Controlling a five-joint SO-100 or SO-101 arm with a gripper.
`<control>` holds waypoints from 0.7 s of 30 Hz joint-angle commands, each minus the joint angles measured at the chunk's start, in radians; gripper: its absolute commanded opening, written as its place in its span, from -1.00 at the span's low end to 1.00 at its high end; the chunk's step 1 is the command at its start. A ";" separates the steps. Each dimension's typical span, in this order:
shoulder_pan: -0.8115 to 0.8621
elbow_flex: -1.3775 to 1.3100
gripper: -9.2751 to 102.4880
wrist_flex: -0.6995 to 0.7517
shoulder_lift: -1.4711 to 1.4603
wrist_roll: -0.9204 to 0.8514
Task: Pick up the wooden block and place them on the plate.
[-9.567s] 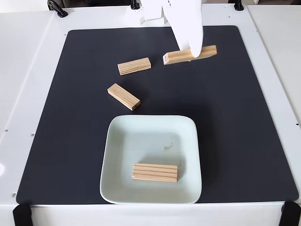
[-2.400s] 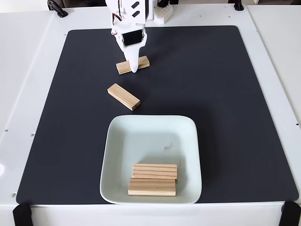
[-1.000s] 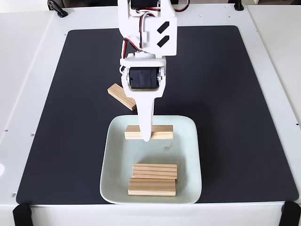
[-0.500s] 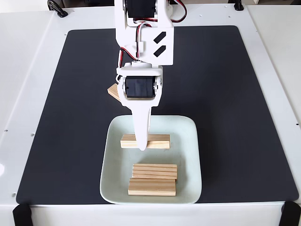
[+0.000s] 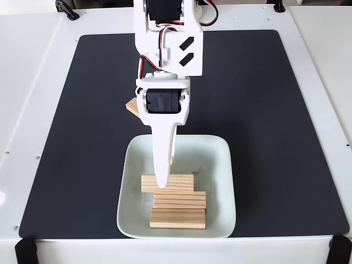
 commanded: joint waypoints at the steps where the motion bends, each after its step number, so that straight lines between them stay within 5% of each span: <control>1: -0.003 -0.054 -0.17 0.006 0.026 -0.009; 11: -0.014 0.229 -0.21 0.008 0.284 -0.011; 21: 0.003 0.770 -0.85 0.006 0.719 -0.009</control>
